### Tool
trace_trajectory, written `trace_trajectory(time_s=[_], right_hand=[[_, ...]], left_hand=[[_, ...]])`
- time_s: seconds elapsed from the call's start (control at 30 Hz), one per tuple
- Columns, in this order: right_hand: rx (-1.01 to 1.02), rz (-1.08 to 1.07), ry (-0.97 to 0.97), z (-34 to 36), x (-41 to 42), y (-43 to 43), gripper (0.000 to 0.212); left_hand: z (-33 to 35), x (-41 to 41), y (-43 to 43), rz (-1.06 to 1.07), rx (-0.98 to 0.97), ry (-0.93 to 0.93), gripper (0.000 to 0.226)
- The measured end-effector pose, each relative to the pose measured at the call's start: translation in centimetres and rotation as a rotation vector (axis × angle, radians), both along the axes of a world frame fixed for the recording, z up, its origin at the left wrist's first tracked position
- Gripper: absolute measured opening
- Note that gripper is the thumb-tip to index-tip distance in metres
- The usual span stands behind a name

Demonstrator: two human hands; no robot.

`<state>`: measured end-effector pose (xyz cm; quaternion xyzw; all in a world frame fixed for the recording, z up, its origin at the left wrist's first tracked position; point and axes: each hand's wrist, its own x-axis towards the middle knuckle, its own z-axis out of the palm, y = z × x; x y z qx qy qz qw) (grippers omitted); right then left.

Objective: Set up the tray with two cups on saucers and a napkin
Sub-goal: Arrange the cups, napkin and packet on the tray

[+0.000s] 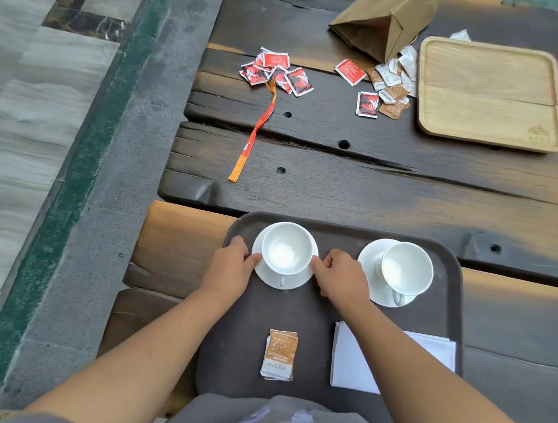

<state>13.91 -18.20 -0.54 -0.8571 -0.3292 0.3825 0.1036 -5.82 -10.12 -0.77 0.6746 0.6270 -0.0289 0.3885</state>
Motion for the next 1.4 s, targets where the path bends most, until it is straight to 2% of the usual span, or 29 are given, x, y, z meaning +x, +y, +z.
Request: trace_trajectory(time_s=[0.27,0.47,0.87,1.1,1.4], right_hand=[[0.069,0.144,-0.015,1.4,-0.8,-4.1,0.022],[0.136,0.306,0.0,3.0,-0.8,-8.1,0.026],[0.189,0.323,-0.013,4.7,4.1,-14.9,0.037],[0.16,0.28,-0.043,5.0,9.1,-17.2,0.04],[0.123,0.229,-0.087,4.1,12.8,-17.8,0.036]], left_hand=[[1.6,-1.6,-2.9,-0.19,0.055,0.01,0.018],[3.2,-0.9,-6.8,-0.295,0.078,-0.034,0.013],[5.8,5.4,-12.0,-0.466,0.161,-0.104,0.032],[6.6,9.7,-13.4,-0.583,0.142,0.017,0.026],[6.3,13.0,-12.7,-0.553,0.172,0.065,0.023]])
